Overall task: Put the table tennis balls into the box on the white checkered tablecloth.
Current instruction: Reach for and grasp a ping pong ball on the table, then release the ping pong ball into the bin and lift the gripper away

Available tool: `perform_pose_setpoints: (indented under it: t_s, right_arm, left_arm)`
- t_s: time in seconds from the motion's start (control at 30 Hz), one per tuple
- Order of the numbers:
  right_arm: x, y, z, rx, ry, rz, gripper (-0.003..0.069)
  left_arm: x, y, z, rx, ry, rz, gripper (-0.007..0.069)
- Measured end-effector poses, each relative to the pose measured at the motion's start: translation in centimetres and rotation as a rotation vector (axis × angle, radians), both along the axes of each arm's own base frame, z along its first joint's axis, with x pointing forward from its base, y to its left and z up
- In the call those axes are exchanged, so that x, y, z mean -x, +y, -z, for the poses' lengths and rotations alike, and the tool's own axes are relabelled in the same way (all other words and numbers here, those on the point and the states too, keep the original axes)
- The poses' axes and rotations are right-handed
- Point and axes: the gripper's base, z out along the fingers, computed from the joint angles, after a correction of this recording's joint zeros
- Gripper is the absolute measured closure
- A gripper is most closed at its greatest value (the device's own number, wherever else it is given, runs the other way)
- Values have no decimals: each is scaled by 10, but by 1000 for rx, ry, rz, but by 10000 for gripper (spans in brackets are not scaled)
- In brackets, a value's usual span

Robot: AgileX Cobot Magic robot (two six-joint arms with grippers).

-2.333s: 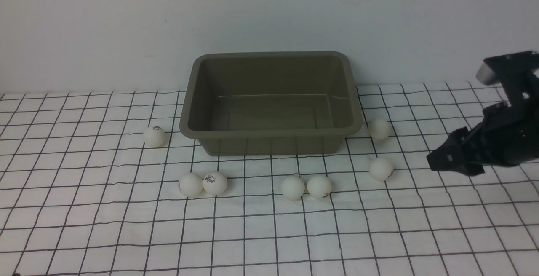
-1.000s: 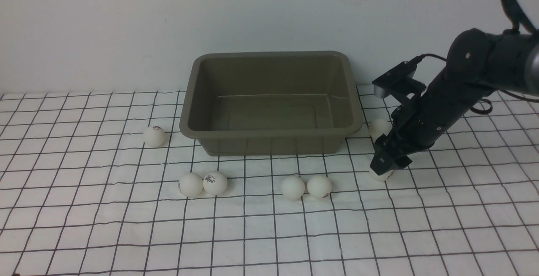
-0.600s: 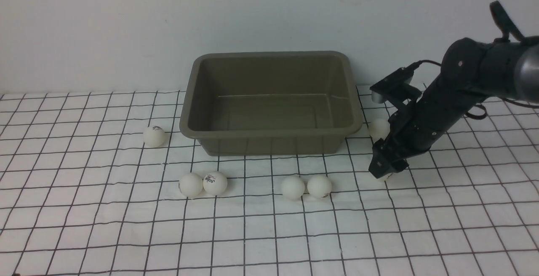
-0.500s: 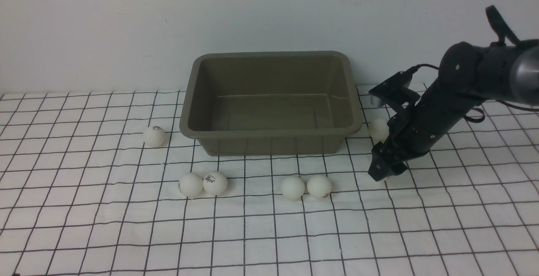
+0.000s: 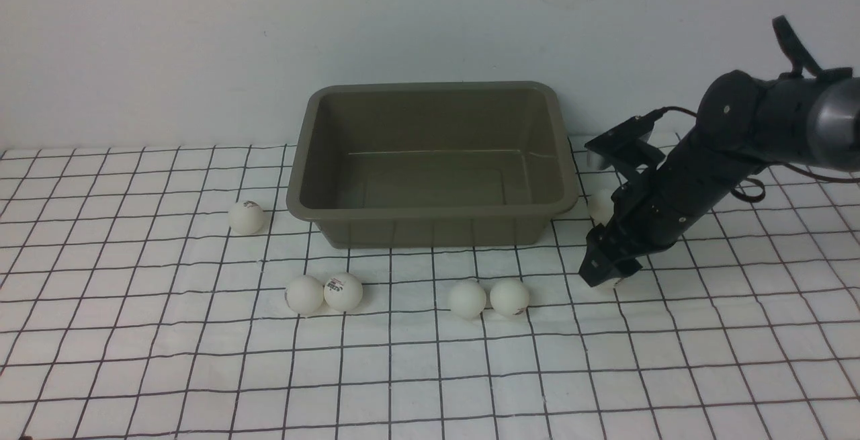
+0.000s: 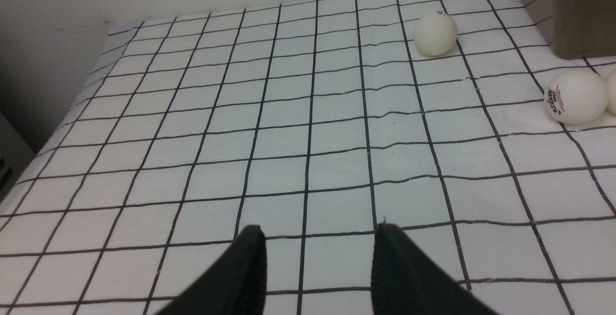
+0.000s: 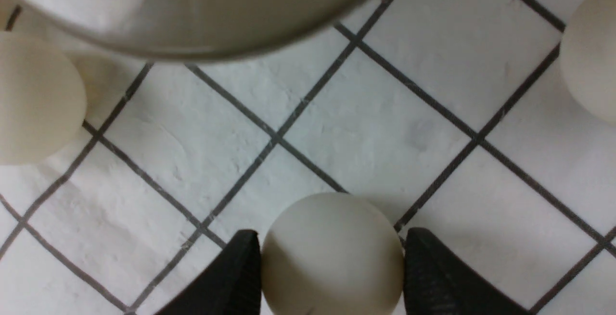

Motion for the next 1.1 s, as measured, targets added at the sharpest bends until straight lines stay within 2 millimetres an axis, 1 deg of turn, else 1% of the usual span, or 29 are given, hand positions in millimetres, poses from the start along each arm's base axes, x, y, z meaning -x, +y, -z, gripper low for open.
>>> perform_pose_setpoints:
  t_s: [0.1, 0.2, 0.3, 0.37, 0.4, 0.53, 0.63, 0.77, 0.87, 0.93, 0.97, 1.1]
  right_arm:
    - [1, -4, -7, 36, -8, 7, 313]
    - [3, -7, -20, 63, -43, 14, 314]
    - [6, -9, -38, 70, -87, 16, 314]
    - [9, -10, -53, 61, -125, 19, 314]
    - [11, -10, -62, 48, -146, 24, 314]
    - [16, -6, -88, -30, -209, 50, 314]
    - [17, 1, -99, -134, -240, 67, 314]
    - [12, 11, -99, -255, -271, 61, 314]
    - [3, 18, -90, -341, -286, 67, 314]
    - [-3, 21, -85, -360, -289, 61, 314]
    - [-11, 25, -79, -372, -294, 41, 314]
    - [-27, 33, -68, -367, -306, 0, 314]
  left_arm:
    - [0, 0, 0, 0, 0, 0, 346]
    - [0, 0, 0, 0, 0, 0, 346]
    - [0, 0, 0, 0, 0, 0, 346]
    - [0, 0, 0, 0, 0, 0, 346]
    - [0, 0, 0, 0, 0, 0, 346]
    - [0, 0, 0, 0, 0, 0, 346]
    - [0, 0, 0, 0, 0, 0, 346]
    - [0, 0, 0, 0, 0, 0, 346]
    - [0, 0, 0, 0, 0, 0, 346]
    - [0, 0, 0, 0, 0, 0, 346]
    - [0, 0, 0, 0, 0, 0, 346]
    - [0, 0, 0, 0, 0, 0, 346]
